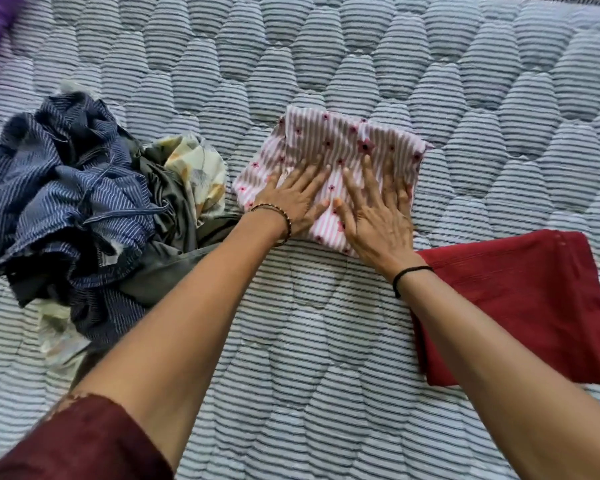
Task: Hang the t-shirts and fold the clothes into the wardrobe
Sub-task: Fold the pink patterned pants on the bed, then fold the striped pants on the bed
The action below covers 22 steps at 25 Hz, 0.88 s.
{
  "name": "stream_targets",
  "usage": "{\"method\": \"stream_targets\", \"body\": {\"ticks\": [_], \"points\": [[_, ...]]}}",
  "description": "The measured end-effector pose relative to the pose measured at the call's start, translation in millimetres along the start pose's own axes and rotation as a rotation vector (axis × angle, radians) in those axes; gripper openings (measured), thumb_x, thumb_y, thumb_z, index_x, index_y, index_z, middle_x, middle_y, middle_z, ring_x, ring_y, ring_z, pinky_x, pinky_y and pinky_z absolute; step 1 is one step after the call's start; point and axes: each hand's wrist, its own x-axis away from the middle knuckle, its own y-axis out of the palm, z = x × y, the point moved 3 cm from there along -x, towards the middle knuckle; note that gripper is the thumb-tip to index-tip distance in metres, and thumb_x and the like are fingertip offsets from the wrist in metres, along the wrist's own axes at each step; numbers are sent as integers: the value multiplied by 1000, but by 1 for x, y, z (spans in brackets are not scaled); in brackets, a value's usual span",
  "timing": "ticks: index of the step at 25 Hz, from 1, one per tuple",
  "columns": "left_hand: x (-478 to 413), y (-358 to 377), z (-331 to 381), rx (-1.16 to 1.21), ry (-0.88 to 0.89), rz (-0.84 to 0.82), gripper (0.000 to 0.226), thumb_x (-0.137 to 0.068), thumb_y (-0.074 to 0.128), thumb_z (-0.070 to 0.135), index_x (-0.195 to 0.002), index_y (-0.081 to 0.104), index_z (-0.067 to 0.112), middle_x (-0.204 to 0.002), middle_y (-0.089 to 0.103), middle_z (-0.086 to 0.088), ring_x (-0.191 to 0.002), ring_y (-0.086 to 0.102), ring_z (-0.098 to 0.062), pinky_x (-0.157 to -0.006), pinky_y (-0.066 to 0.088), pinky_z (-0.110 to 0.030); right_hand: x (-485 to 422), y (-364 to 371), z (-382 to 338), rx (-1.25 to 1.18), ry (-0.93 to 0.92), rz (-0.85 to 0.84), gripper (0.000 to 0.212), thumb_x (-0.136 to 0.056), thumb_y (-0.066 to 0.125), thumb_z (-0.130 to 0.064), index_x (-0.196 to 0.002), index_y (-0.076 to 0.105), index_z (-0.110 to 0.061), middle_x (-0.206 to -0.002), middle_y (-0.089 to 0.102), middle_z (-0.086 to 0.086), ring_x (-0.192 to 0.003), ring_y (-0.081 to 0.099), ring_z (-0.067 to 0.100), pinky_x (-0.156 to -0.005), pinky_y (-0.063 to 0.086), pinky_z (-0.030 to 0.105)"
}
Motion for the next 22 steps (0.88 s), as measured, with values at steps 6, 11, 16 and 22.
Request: {"method": "stream_targets", "body": {"ticks": [6, 11, 16, 22], "points": [[36, -17, 7, 34, -35, 66, 63, -103, 35, 42, -157, 7, 26, -166, -2, 4, -152, 4, -16, -122, 10, -46, 7, -16, -35, -48, 0, -129, 56, -109, 32, -49, -161, 26, -29, -172, 6, 2, -158, 5, 30, -125, 5, 48], [98, -17, -15, 92, -184, 205, 57, -96, 47, 23, -150, 30, 16, -165, 12, -2, -150, 15, -18, -121, 12, -42, 21, -16, -100, -179, -142, -194, 53, -109, 33, -41, -160, 30, -27, -171, 16, 3, -158, 12, 28, -125, 13, 48], [176, -7, -67, 124, -396, 534, 45, -87, 55, 14, -131, 55, 9, -152, 40, -9, -144, 31, -26, -119, 18, -42, 32, -22, -187, -369, -368, -220, 48, -107, 44, -33, -152, 43, -18, -159, 41, 10, -147, 37, 30, -120, 32, 50], [258, 5, -106, 404, -364, 992, 37, -69, 50, -7, -102, 65, 1, -120, 61, -15, -117, 54, -30, -104, 40, -29, 39, -25, -276, -691, -374, -294, 46, -97, 66, -23, -135, 49, -3, -125, 65, 13, -112, 63, 28, -91, 45, 26]]}}
